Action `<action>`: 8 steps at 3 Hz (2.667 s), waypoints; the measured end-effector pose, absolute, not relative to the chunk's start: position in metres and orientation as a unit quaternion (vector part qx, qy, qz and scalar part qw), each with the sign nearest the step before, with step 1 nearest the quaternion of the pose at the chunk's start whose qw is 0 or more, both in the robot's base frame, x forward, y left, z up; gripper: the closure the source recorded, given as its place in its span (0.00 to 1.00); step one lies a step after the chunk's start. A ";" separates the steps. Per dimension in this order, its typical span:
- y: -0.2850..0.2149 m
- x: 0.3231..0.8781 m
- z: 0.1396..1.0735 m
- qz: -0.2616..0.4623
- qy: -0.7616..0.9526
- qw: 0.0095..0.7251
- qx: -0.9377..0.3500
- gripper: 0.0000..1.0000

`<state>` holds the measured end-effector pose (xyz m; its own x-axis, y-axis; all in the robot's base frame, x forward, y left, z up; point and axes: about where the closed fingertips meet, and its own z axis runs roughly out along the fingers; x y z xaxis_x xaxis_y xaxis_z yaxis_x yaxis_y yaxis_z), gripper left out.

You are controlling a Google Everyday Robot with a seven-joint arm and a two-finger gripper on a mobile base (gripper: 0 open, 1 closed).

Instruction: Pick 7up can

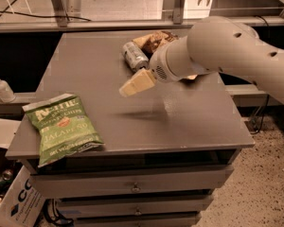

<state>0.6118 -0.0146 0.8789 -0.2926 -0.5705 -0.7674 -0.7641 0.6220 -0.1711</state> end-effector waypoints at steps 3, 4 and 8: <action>0.013 0.687 0.840 0.113 0.798 0.441 -0.394 0.00; 0.012 0.706 0.830 0.113 0.800 0.446 -0.384 0.00; -0.010 0.717 0.830 0.108 0.810 0.453 -0.357 0.87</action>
Offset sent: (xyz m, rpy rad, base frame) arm 0.0830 0.0347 -0.0436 0.0342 -0.0274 -0.0498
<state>0.7169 -0.0102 0.8305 -0.3343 -0.4803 -0.8109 -0.6764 0.7214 -0.1485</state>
